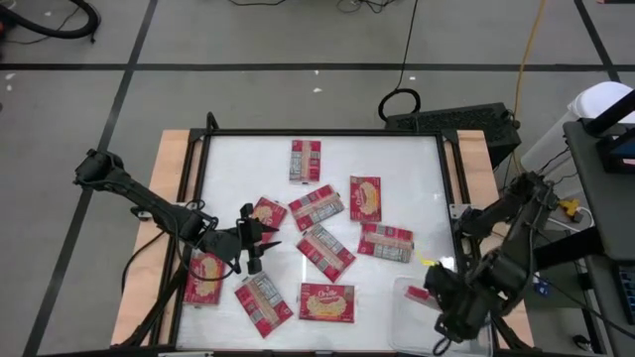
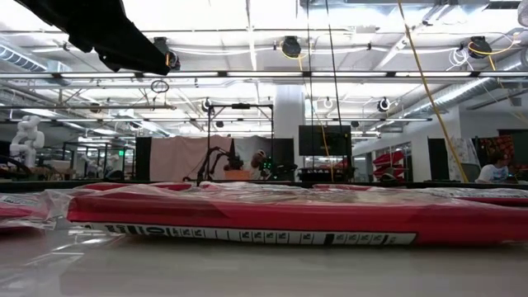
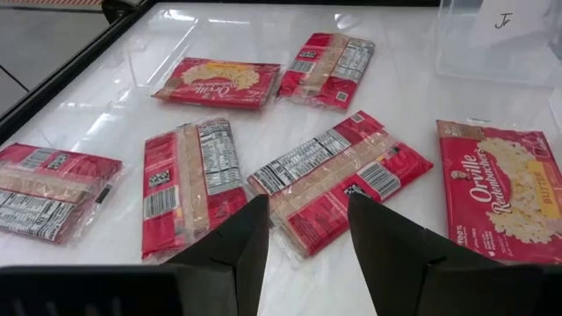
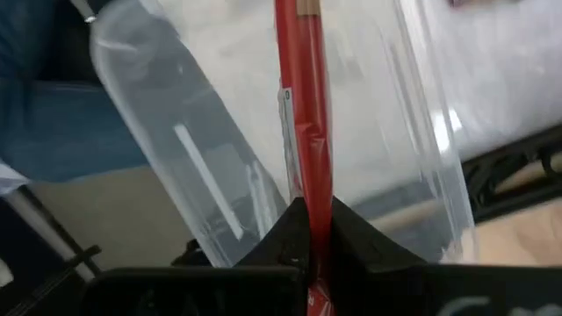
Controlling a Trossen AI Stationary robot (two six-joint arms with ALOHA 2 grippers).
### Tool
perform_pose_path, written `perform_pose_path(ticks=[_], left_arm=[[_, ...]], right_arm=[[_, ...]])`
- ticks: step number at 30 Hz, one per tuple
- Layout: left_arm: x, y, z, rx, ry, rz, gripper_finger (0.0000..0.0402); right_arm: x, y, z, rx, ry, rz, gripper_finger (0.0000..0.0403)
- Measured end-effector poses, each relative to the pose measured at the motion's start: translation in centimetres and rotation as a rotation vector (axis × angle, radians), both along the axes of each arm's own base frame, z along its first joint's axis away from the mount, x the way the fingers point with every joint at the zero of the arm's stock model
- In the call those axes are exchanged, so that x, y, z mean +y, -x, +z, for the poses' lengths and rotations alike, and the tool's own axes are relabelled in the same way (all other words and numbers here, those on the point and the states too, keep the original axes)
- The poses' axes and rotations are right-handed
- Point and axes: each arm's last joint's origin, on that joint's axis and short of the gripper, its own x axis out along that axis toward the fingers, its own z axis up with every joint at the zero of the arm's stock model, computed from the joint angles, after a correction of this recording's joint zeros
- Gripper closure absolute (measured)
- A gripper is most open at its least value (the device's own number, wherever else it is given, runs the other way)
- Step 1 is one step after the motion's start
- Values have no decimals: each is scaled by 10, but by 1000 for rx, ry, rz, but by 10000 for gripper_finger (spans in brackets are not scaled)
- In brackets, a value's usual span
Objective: Sort popcorn bags into baskets
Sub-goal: Put the red popcorn pack into the transparent bin
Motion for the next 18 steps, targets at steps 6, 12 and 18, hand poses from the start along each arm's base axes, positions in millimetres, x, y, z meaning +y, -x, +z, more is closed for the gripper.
perform_pose_path(ticks=[6,12,18], left_arm=[[0,0,0,-1,-2,1,240],[0,0,1,-7,-3,7,240],[0,-2,3,-27,-19,-7,240]], right_arm=[[7,10,-31,67,94,7,397],[10,6,-65,67,116,70,396],[3,9,-88,127,189,138,395]])
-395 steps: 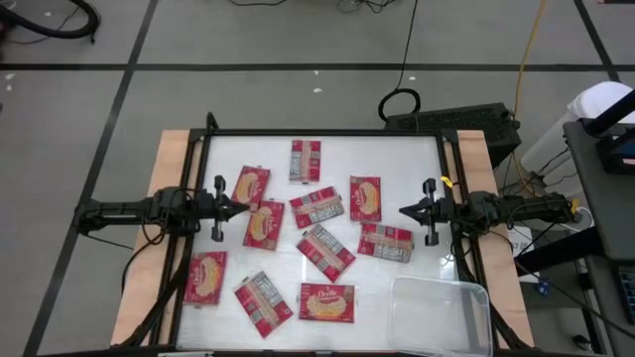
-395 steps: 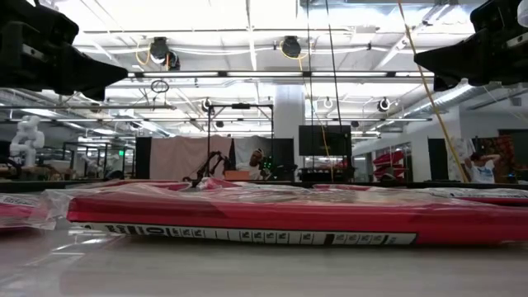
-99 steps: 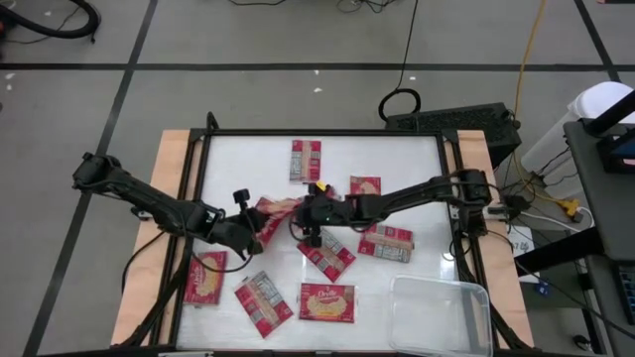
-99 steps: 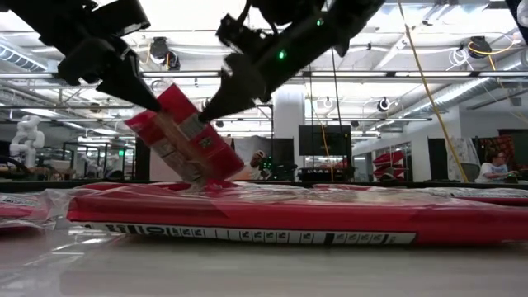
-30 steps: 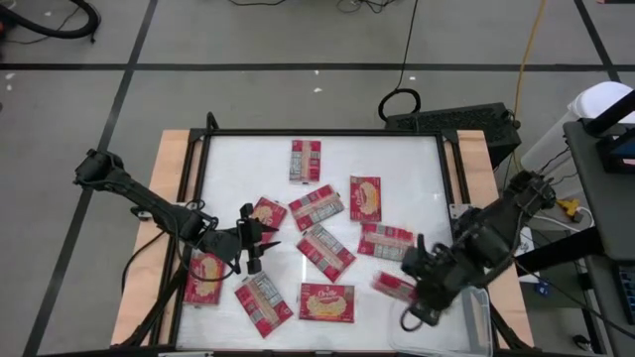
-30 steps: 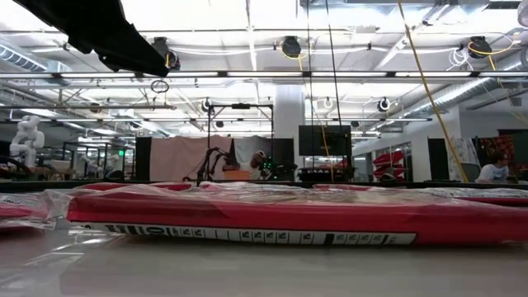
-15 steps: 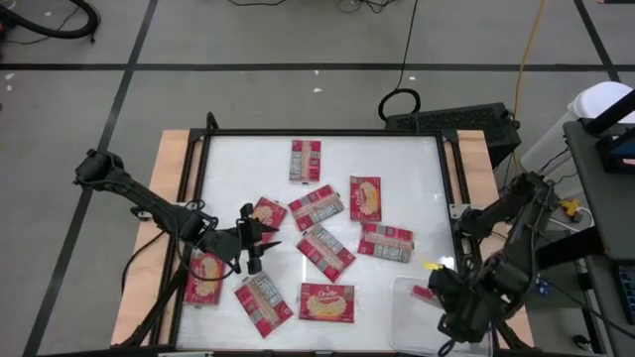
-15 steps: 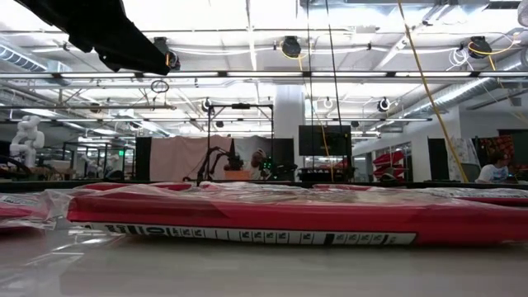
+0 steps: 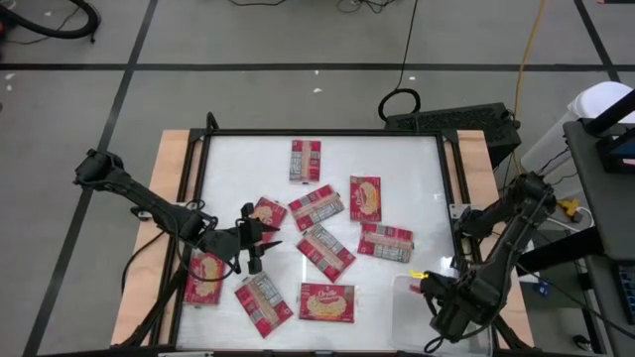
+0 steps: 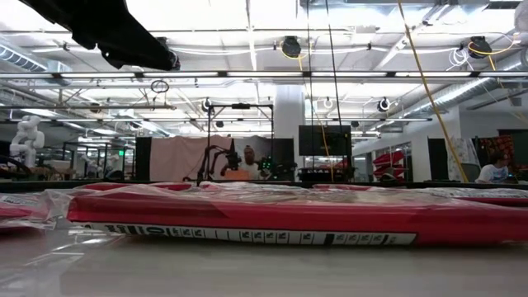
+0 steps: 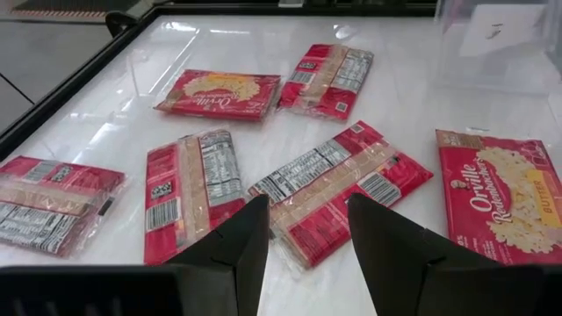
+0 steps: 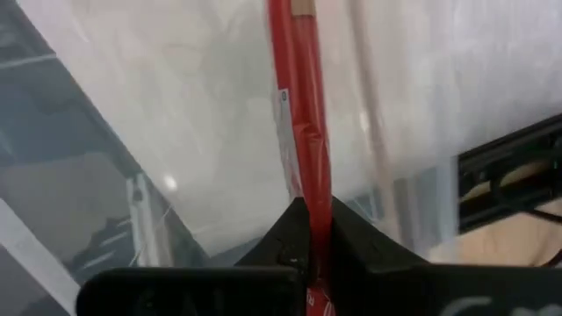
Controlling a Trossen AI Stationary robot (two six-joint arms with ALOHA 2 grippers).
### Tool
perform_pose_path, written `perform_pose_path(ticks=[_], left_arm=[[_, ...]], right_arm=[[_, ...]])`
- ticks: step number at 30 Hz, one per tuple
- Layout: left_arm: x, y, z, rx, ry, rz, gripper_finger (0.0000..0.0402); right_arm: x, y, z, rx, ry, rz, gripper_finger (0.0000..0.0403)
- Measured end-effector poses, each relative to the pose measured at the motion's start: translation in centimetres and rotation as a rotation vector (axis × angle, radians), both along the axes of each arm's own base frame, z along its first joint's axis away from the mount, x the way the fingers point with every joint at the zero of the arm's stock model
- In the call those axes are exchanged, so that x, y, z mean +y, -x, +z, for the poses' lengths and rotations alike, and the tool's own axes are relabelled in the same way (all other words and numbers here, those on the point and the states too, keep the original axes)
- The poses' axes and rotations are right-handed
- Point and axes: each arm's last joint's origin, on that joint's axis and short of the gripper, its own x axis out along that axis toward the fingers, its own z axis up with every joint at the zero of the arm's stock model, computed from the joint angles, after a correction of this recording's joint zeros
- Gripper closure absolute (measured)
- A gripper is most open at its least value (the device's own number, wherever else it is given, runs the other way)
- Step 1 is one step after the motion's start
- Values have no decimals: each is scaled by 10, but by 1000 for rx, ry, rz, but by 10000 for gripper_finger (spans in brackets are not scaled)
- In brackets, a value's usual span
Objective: Sort popcorn bags into baskets
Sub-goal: Put the red popcorn pack into the transparent bin
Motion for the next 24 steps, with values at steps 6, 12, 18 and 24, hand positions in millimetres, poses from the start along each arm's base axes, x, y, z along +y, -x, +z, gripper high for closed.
perform_pose_path(ticks=[6,12,18,24], left_arm=[[0,-1,1,-6,-11,-5,240],[2,-1,1,-6,-10,3,240],[2,-1,1,-5,-9,3,240],[2,-1,0,-4,-7,4,240]], right_arm=[[-10,1,-3,14,91,75,395],[-18,-8,-3,-25,137,156,395],[-20,-13,-3,-84,167,191,394],[-18,-14,-22,-107,155,189,394]])
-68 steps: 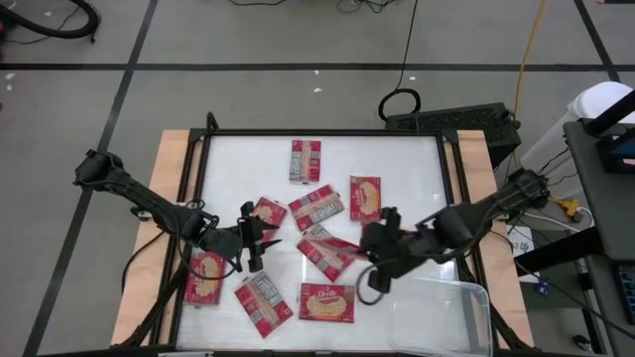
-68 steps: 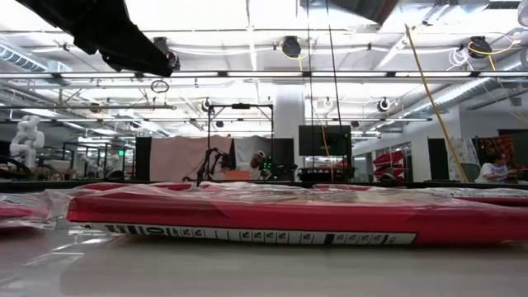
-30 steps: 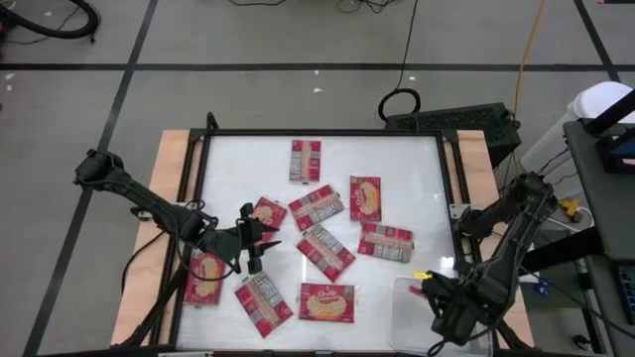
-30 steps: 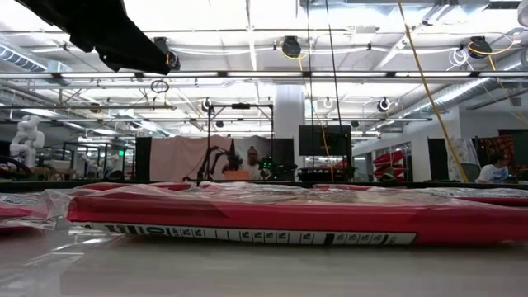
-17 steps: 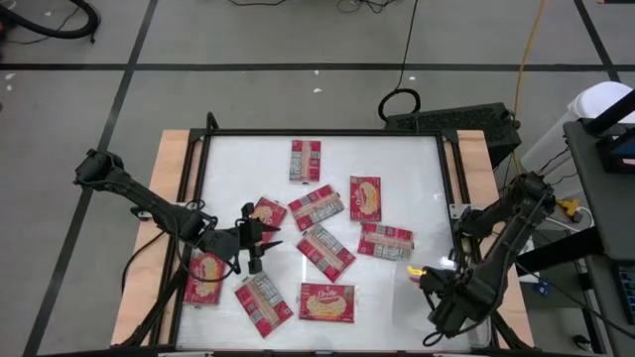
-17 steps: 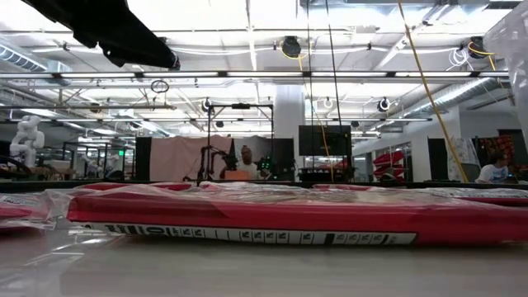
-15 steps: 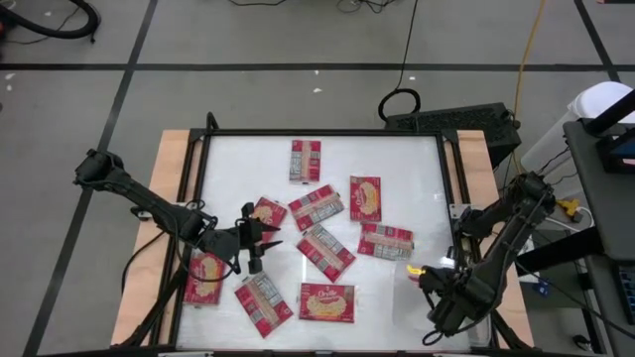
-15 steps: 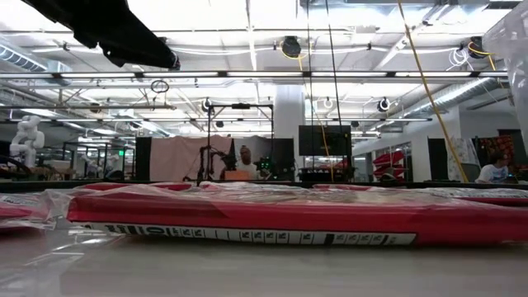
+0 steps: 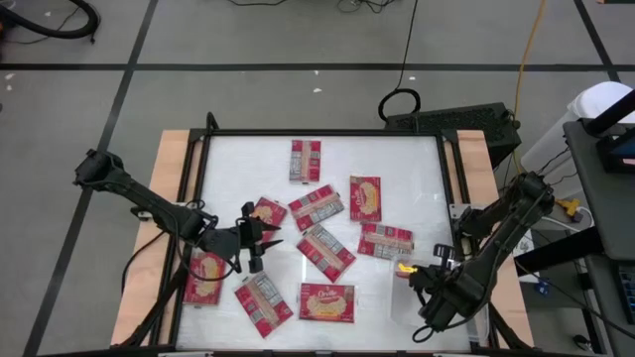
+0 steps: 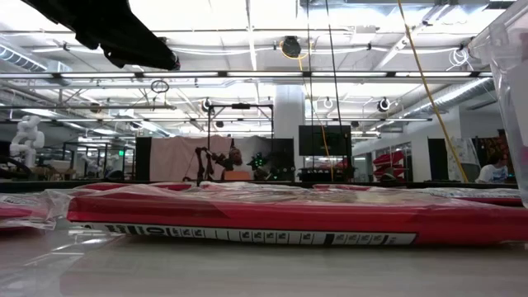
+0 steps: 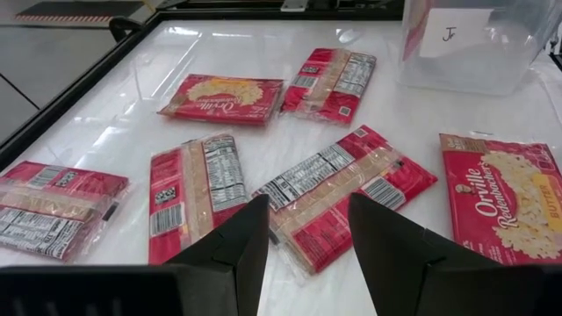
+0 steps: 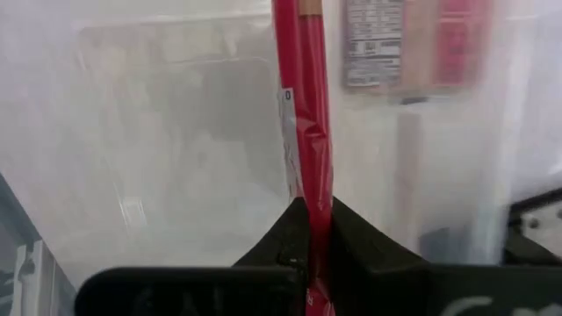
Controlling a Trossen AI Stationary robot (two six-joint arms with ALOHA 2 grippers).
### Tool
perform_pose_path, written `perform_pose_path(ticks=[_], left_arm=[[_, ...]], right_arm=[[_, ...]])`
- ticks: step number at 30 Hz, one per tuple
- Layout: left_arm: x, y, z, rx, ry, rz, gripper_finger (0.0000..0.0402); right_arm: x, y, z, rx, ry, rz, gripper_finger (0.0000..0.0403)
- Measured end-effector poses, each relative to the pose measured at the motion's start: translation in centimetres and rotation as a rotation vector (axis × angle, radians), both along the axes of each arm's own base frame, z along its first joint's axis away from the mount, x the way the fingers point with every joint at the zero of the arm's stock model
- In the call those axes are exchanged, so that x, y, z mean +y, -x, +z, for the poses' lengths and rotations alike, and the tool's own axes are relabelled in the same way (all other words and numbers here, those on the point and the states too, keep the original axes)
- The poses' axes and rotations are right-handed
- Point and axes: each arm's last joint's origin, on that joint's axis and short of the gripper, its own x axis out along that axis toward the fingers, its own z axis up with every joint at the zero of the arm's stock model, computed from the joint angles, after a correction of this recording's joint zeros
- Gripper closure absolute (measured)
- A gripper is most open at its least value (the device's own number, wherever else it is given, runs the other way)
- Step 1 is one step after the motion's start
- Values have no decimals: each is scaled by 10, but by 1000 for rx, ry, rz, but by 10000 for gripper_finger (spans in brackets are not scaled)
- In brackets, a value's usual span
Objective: Sort popcorn bags into baskets
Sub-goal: Put the red popcorn pack into the transparent bin
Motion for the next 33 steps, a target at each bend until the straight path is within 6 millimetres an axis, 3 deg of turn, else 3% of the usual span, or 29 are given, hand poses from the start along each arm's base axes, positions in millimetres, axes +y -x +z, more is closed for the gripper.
perform_pose_path(ticks=[5,14,24,33], left_arm=[[0,0,0,1,-3,-2,240],[0,0,0,1,-2,-2,240],[0,0,0,2,0,-4,240],[-1,0,0,9,14,-32,240]], right_arm=[[2,-1,-14,0,-32,14,381],[5,1,-38,39,-128,26,314],[8,-1,-39,36,-184,26,289],[12,1,-26,70,-373,-27,289]])
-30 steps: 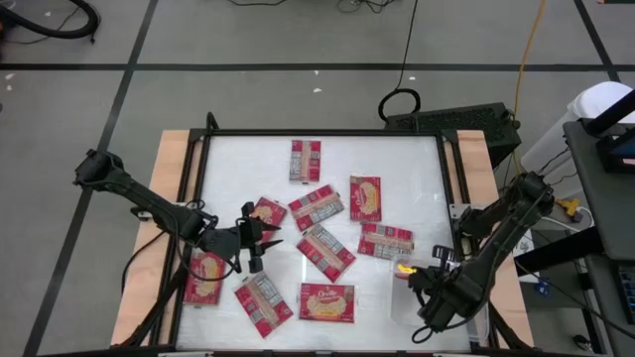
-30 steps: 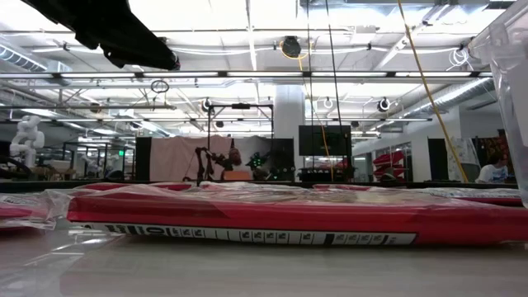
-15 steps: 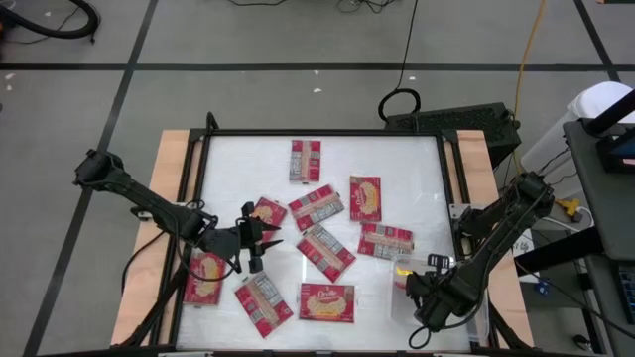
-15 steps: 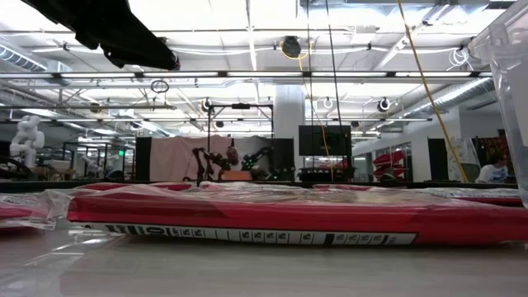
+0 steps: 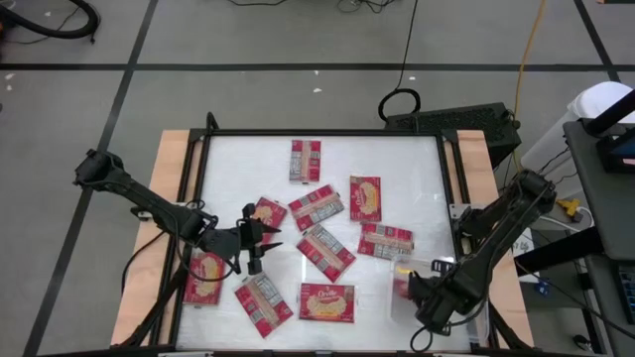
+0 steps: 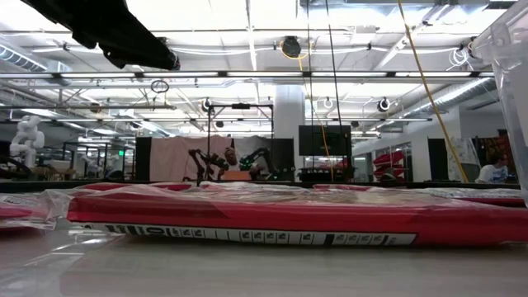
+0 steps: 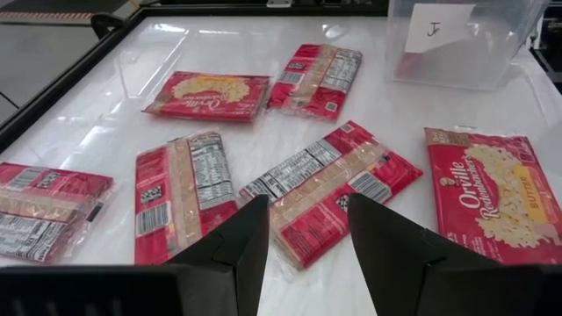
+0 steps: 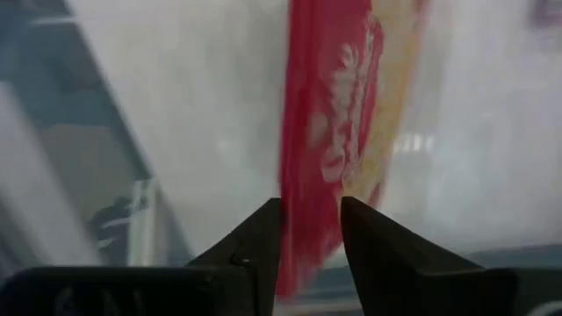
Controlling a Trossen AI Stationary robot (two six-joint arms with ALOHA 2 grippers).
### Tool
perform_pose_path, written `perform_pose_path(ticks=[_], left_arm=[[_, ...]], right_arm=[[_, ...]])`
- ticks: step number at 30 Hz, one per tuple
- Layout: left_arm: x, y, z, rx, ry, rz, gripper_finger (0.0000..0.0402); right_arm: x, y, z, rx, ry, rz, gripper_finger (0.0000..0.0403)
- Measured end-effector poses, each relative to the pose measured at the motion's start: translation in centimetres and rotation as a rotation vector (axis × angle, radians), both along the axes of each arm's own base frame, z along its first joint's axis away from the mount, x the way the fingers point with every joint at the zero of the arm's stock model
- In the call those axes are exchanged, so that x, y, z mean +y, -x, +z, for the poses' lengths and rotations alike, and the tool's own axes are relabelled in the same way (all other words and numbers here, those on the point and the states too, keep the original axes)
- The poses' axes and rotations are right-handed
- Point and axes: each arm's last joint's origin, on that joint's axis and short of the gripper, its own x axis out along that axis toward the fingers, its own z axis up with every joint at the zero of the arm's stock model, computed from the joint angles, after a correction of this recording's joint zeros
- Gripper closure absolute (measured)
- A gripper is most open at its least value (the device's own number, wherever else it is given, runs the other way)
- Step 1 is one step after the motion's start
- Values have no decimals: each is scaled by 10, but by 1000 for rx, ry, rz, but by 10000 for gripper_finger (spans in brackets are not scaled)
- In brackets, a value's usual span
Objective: Sort popcorn bags into baskets
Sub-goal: Put the red popcorn pack into the transparent bin, then adjust the transparent bin
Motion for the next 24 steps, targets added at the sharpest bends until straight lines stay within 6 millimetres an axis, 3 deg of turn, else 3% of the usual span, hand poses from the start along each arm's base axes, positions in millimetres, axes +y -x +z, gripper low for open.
perform_pose_path(ticks=[8,12,18,24], left_arm=[[0,0,0,-1,0,0,240],[0,0,0,-1,2,0,240],[0,0,0,-2,2,0,240],[-2,-3,0,-19,15,-4,240]], right_arm=[[-13,10,25,-60,-72,-98,289],[-22,10,37,-171,-65,-204,289],[-30,-4,50,-363,-104,-315,289],[-39,-30,58,-599,-87,-338,289]])
